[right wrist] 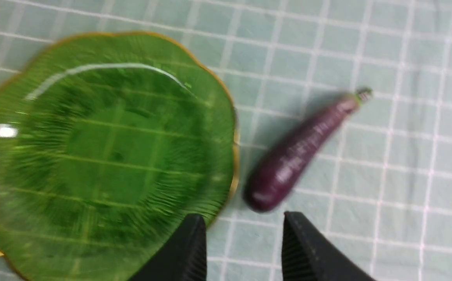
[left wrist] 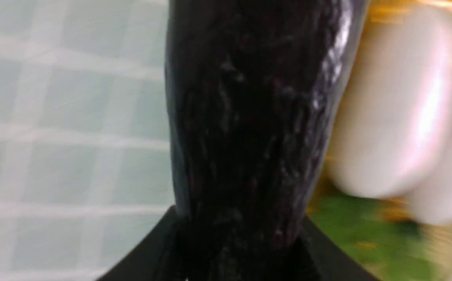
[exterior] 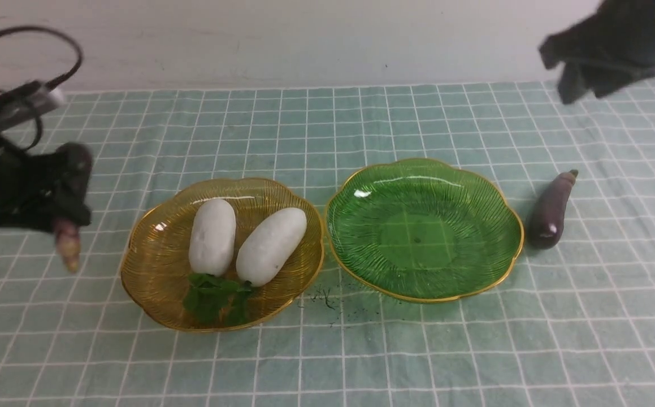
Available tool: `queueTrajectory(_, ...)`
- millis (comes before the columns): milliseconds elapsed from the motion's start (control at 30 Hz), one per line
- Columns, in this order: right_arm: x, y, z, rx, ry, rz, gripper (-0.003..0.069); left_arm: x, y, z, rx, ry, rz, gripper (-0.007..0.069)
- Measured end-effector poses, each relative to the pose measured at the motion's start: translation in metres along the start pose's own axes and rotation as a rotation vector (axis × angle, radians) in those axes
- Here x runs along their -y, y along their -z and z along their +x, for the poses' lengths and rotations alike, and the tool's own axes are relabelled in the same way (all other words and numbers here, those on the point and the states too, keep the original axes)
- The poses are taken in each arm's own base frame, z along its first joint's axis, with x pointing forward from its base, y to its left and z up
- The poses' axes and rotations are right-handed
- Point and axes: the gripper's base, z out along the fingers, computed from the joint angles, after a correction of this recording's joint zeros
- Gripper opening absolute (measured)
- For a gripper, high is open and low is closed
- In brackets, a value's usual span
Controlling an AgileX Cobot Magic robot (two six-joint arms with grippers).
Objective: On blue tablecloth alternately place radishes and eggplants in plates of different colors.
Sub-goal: 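Place the eggplant on the green plate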
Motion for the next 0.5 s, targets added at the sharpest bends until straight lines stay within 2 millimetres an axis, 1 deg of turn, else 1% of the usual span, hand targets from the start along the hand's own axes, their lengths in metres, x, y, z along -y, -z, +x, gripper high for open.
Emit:
queueTrajectory(67,0.03,-0.015,0.012,-0.062,-0.115,0.024,0.0215,0.047,-0.006,-0.004,0.005,-0.119,0.045,0.0268)
queueTrajectory(100,0.035,-0.016,0.013,-0.066,-0.131,0.027,0.0213,0.052,-0.006,-0.004,0.006,-0.131,0.049,0.0268)
queueTrajectory(133,0.048,-0.024,0.018,-0.085,-0.195,0.024,0.0209,0.084,-0.013,-0.003,0.007,-0.213,0.076,0.0268)
queueTrajectory(167,0.05,-0.025,0.019,-0.087,-0.206,0.018,0.0208,0.094,-0.015,-0.001,0.006,-0.236,0.084,0.0268)
queueTrajectory(200,0.063,-0.033,0.021,-0.084,-0.269,-0.001,0.0209,0.129,-0.027,0.002,0.019,-0.317,0.115,0.0268)
queueTrajectory(233,0.068,-0.039,0.021,-0.081,-0.302,-0.017,0.0213,0.153,-0.037,0.005,0.024,-0.363,0.14,0.0268)
queueTrajectory(300,0.074,-0.055,0.019,-0.08,-0.352,-0.054,0.0239,0.184,-0.052,0.012,0.024,-0.411,0.17,0.0268)
queueTrajectory(333,0.076,-0.065,0.018,-0.081,-0.367,-0.07,0.026,0.202,-0.065,0.014,0.031,-0.429,0.187,0.0268)
queueTrajectory(367,0.076,-0.069,0.018,-0.081,-0.371,-0.077,0.0269,0.205,-0.067,0.014,0.032,-0.433,0.189,0.0268)
queueTrajectory(400,0.076,-0.082,0.017,-0.085,-0.38,-0.096,0.0302,0.222,-0.078,0.017,0.036,-0.455,0.206,0.0268)
queueTrajectory(433,0.075,-0.093,0.016,-0.092,-0.39,-0.117,0.0334,0.229,-0.09,0.019,0.026,-0.463,0.209,0.0268)
queueTrajectory(500,0.074,-0.109,0.015,-0.093,-0.406,-0.15,0.0379,0.245,-0.103,0.019,0.036,-0.485,0.222,0.0268)
